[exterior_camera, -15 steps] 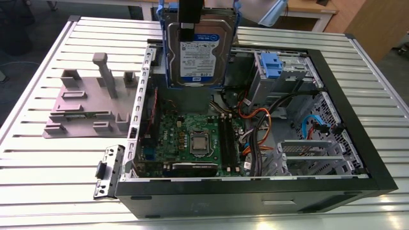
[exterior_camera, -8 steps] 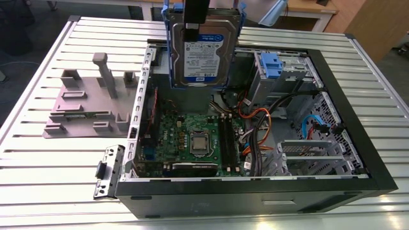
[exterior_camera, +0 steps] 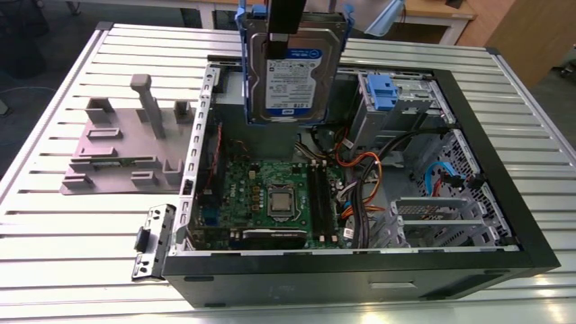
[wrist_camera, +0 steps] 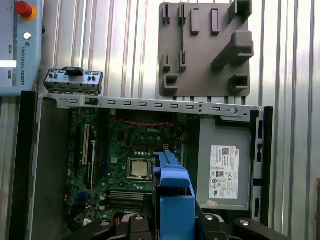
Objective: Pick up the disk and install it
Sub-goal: 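Pick up the disk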
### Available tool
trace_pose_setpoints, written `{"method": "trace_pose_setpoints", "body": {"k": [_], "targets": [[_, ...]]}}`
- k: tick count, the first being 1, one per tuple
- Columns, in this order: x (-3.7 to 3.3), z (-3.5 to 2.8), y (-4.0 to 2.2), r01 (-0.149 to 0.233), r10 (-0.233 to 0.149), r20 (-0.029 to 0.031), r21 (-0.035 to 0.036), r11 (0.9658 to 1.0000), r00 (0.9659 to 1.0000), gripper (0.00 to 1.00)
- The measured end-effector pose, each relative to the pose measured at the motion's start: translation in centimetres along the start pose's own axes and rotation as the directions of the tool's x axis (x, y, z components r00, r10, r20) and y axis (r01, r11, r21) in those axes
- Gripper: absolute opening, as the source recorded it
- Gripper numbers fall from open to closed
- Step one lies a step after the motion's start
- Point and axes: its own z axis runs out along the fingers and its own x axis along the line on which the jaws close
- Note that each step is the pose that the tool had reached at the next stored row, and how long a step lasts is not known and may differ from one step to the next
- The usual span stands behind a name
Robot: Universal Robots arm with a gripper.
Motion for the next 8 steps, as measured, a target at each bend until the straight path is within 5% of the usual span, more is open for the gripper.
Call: {"method": "trace_pose_setpoints", "body": {"k": [8], "targets": [[0.02, -0.03, -0.77, 0.0, 0.0, 0.0, 0.0, 1.0, 1.0, 0.36]]}}
